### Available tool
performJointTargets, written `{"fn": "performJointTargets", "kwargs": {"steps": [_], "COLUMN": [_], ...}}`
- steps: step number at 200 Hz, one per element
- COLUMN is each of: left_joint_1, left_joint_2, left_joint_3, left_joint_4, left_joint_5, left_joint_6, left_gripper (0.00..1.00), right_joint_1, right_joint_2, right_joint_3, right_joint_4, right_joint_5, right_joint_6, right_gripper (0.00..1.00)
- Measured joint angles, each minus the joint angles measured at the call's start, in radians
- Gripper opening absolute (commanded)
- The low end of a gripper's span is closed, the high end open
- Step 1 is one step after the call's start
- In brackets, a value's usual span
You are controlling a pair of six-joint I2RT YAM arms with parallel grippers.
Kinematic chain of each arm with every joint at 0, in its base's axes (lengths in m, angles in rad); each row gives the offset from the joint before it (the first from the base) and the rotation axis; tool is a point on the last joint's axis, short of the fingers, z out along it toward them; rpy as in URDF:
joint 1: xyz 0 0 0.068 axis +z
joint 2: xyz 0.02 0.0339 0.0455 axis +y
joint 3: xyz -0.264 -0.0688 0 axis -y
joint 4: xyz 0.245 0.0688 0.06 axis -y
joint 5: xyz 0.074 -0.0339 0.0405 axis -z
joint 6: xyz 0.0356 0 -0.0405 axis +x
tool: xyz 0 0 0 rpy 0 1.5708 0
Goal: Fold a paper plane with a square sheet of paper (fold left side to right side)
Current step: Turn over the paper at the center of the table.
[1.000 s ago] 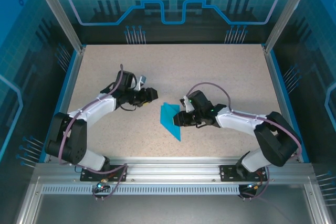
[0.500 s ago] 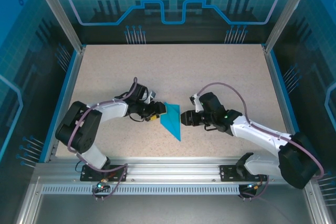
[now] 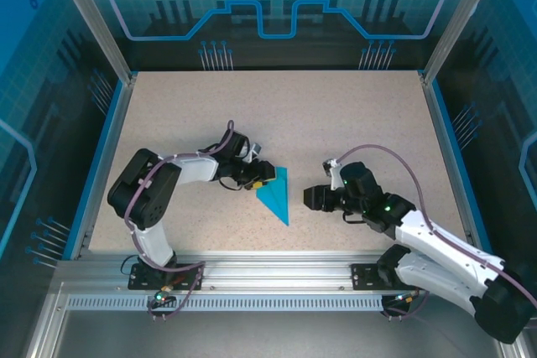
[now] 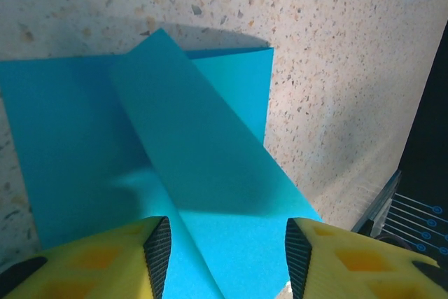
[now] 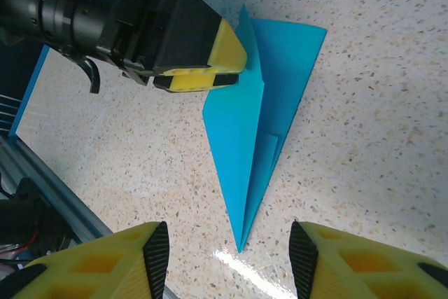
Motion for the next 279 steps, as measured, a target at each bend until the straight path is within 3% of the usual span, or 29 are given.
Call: {"fn": "performJointTargets", "kwargs": {"steps": [89, 123, 141, 169, 222, 279], "left_joint_1": [-0.025, -0.038, -0.042, -0.042, -0.040, 0.011], "left_joint_2": [0.039, 0.046, 0.046, 0.046, -0.045, -0.203], "left_joint_3": [0.039, 0.078, 0.096, 0.107, 0.158, 0.283], "left_joint_4": [-0.008, -0.006, 0.002, 0.003, -0.085, -0.128], "left_joint_5": [-0.003, 0.001, 0.008, 0.011, 0.003, -0.003], "left_joint_6": [-0.007, -0.019, -0.020, -0.009, 0.036, 0.030], "left_gripper": [0.52, 0.41, 0.29, 0.12, 0.07, 0.06], "right_joint_1": [-0.009, -0.022, -0.037, -0.081, -0.188, -0.201], "right_joint_2": [-0.109, -0.111, -0.112, -0.106, 0.049, 0.230], "right_joint_3": [-0.011, -0.023, -0.044, -0.070, -0.076, -0.066], "right_joint_4": [-0.093, -0.085, -0.072, -0.031, 0.140, 0.306], "right_joint_5": [0.039, 0.023, -0.004, -0.084, -0.328, -0.531], "right_joint_6": [0.000, 0.007, 0.013, 0.038, 0.082, 0.124], "right_gripper": [0.56, 0.64, 0.74, 0.99, 1.00, 1.00]}}
